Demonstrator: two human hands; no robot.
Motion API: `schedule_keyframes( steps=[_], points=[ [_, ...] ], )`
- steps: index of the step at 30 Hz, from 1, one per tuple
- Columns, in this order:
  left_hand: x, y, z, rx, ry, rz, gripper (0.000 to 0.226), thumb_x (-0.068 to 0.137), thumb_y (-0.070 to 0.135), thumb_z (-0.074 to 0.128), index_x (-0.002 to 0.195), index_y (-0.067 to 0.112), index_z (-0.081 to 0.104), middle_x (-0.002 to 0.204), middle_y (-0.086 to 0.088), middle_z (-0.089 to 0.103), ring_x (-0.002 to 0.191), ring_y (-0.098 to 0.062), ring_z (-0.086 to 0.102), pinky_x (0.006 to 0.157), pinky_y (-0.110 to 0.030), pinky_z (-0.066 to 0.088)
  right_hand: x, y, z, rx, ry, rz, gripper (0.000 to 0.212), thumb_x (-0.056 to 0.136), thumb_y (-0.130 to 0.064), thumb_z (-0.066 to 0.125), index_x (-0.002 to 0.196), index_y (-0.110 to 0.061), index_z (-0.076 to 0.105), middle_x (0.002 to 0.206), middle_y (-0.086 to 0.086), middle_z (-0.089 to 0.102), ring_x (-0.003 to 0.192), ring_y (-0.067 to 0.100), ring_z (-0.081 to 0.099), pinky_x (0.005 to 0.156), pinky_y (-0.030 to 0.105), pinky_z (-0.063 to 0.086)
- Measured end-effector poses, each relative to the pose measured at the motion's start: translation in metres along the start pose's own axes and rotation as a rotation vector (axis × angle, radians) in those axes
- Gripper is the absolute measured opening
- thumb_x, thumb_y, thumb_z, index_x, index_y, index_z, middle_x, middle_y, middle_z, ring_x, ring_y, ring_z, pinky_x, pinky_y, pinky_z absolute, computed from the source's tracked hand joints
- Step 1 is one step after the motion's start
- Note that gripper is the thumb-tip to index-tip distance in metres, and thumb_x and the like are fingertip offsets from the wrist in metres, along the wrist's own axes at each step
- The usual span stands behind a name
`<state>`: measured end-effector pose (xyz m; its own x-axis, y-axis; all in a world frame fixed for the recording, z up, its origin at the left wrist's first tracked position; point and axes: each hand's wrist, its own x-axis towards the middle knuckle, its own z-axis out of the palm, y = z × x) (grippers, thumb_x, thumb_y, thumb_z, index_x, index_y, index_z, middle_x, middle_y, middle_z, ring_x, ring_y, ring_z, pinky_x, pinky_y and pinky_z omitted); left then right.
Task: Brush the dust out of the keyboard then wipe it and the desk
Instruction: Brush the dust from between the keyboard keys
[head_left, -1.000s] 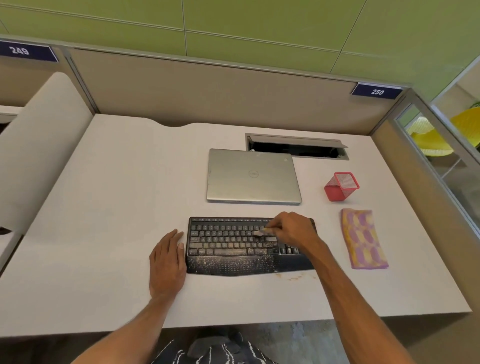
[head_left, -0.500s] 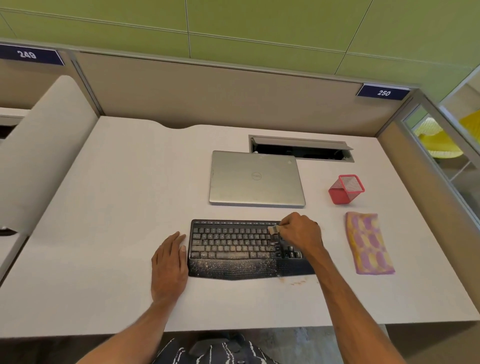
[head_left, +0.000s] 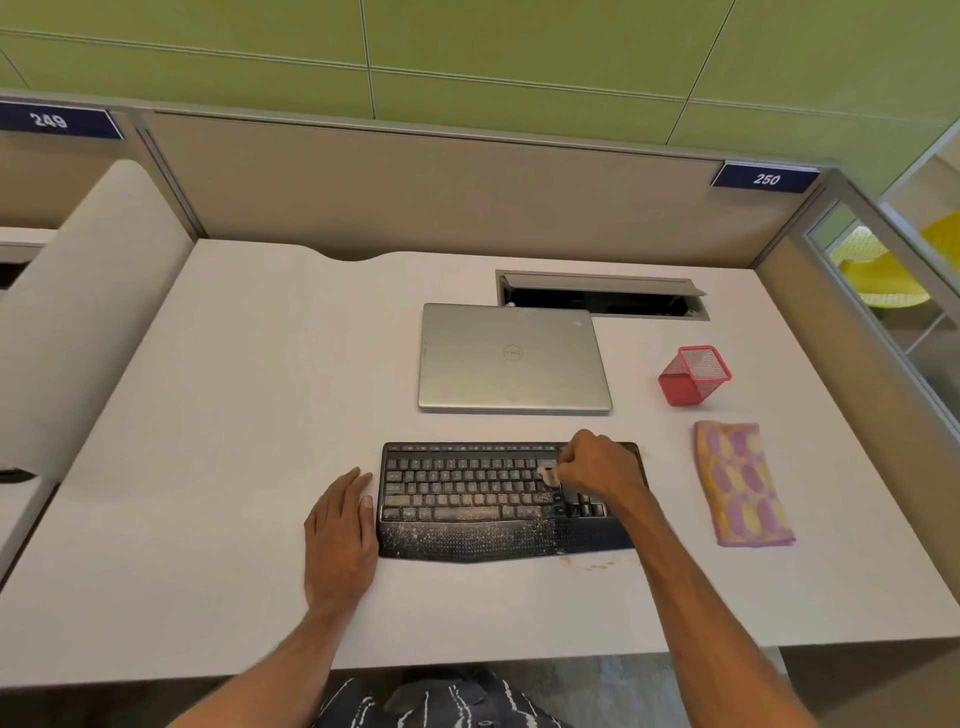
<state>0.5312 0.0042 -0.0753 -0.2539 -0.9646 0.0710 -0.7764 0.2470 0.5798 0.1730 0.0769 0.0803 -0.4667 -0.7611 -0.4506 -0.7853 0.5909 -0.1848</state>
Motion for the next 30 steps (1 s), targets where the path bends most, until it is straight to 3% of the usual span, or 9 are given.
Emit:
schedule_keyframes(
  steps=[5, 10, 15, 18, 23, 30],
  points=[
    [0.0, 0.0, -0.001, 0.002, -0.006, 0.006, 0.048, 0.117, 0.044, 0.026, 0.154, 0.031, 0.054, 0.163, 0.011, 0.049, 0.153, -0.014, 0.041, 0.128, -0.043, 0.032, 0.004, 0.003, -0.002, 0.025, 0.128, 0.001, 0.016, 0.089, -0.031, 0.069, 0.097, -0.027, 0.082, 0.083, -0.012, 0.077, 0.065, 0.005, 0.065, 0.068, 0.027, 0.055],
    [0.0, 0.0, -0.001, 0.011, 0.0, 0.012, 0.048, 0.117, 0.043, 0.026, 0.154, 0.03, 0.054, 0.163, 0.01, 0.049, 0.153, -0.015, 0.042, 0.128, -0.044, 0.033, 0.003, 0.007, -0.001, -0.04, -0.023, -0.023, 0.014, 0.086, -0.028, 0.074, 0.096, -0.028, 0.083, 0.091, -0.013, 0.079, 0.071, 0.006, 0.067, 0.078, 0.033, 0.061],
    [-0.001, 0.0, -0.001, 0.018, -0.008, 0.014, 0.05, 0.118, 0.044, 0.023, 0.154, 0.03, 0.054, 0.163, 0.009, 0.049, 0.153, -0.016, 0.042, 0.128, -0.045, 0.033, 0.001, 0.003, -0.002, -0.002, 0.069, -0.161, 0.018, 0.097, -0.039, 0.071, 0.114, -0.039, 0.078, 0.093, -0.02, 0.075, 0.066, 0.001, 0.058, 0.066, 0.025, 0.051],
    [0.0, 0.0, 0.0, 0.009, -0.005, 0.012, 0.049, 0.117, 0.044, 0.024, 0.154, 0.03, 0.054, 0.163, 0.01, 0.049, 0.153, -0.015, 0.042, 0.128, -0.045, 0.033, -0.002, 0.003, 0.006, -0.127, 0.036, -0.224, 0.019, 0.1, -0.037, 0.068, 0.116, -0.038, 0.077, 0.094, -0.021, 0.075, 0.063, -0.001, 0.054, 0.07, 0.027, 0.054],
    [-0.001, 0.0, 0.0, 0.005, -0.005, 0.001, 0.048, 0.117, 0.044, 0.025, 0.154, 0.032, 0.054, 0.163, 0.012, 0.048, 0.154, -0.014, 0.041, 0.128, -0.043, 0.032, -0.004, 0.022, -0.003, -0.284, 0.081, -0.143, 0.019, 0.097, -0.037, 0.071, 0.116, -0.033, 0.075, 0.097, -0.015, 0.075, 0.081, 0.009, 0.066, 0.082, 0.033, 0.058],
    [-0.001, 0.0, 0.0, 0.007, -0.004, 0.009, 0.049, 0.117, 0.044, 0.024, 0.154, 0.032, 0.053, 0.163, 0.011, 0.048, 0.153, -0.015, 0.041, 0.128, -0.045, 0.033, -0.005, 0.013, 0.003, -0.105, 0.06, -0.187, 0.022, 0.099, -0.046, 0.067, 0.115, -0.036, 0.077, 0.082, -0.022, 0.069, 0.062, -0.002, 0.055, 0.072, 0.027, 0.054]
  ],
)
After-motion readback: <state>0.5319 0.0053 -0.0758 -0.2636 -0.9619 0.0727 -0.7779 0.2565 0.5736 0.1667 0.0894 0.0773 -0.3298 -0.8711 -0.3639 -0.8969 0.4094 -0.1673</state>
